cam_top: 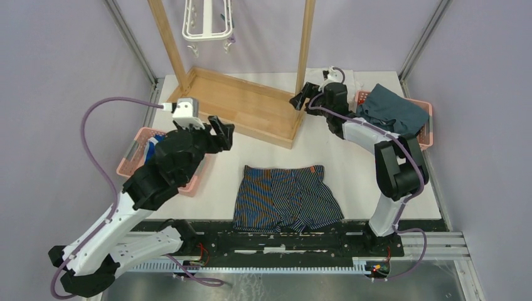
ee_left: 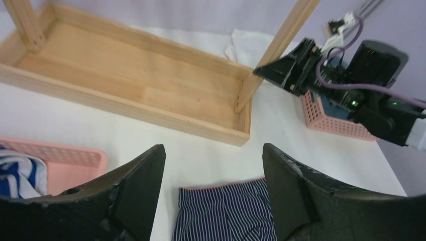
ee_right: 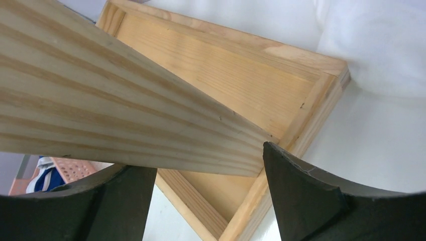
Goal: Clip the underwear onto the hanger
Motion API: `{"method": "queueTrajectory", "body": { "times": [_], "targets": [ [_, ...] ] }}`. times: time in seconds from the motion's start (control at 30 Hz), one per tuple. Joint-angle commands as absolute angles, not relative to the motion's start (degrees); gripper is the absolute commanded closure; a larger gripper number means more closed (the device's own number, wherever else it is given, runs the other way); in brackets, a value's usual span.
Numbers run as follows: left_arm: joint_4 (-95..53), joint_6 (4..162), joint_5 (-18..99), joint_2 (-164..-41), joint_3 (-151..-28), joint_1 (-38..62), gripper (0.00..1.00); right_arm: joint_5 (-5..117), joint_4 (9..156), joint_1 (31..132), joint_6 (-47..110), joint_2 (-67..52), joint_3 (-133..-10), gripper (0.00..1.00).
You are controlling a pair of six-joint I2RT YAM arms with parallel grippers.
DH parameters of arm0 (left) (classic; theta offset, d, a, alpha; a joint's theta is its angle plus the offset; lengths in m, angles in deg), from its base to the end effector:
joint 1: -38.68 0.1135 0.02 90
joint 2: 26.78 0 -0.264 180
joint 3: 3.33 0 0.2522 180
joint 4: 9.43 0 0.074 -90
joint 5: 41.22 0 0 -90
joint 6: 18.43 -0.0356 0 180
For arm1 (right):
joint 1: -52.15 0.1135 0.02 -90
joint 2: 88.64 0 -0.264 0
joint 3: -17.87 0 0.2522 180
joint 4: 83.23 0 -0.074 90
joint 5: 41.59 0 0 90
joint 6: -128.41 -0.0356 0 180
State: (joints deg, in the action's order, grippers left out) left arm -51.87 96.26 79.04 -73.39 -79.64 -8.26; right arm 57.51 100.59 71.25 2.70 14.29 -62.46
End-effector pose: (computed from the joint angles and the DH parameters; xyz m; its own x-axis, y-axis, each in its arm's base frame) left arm 0.1223 -0.1046 0.4072 -0.2602 -0.2500 -0.9326 0.2056 0.9294 -0.3065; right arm 0.3905 0.1412 0.2387 -0.5182 0.4305 -0.7390 -0.1997 0.7793 0.5940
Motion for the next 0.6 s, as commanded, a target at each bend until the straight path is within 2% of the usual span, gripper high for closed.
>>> {"method": "queueTrajectory", "body": {
  "times": [0.0,0.1,0.3,0.37,0.4,0.43,0.57],
  "targets": [
    [-51.2,86.4,85.1,-74.9,-88.3,-7.9,0.22,57.8,100.4,67.2,3.4,15.8,-70.5,0.16],
    [-49.7,82.0,86.7,-78.8,-93.1,-7.8,0.22,62.0,101.9,66.5,3.8,13.2,-68.8,0.13],
    [-45.2,72.1,87.2,-90.6,-108.4,-7.1,0.21,64.3,105.1,66.3,2.7,-2.2,-56.4,0.12],
    [-44.9,68.9,86.3,-95.7,-115.8,-5.8,0.20,64.2,102.7,66.4,2.9,-7.8,-53.2,0.12],
    [-45.8,67.0,84.5,-101.2,-124.2,-3.1,0.19,64.2,100.1,66.4,3.2,-13.3,-51.0,0.12],
    [-46.3,66.6,83.4,-102.1,-125.6,-2.4,0.19,64.2,99.2,66.4,3.3,-14.3,-50.3,0.12],
    [-50.0,65.9,75.4,-114.4,-144.6,5.6,0.19,65.5,91.7,66.4,5.5,-23.1,-48.8,0.12]
  ]
}}
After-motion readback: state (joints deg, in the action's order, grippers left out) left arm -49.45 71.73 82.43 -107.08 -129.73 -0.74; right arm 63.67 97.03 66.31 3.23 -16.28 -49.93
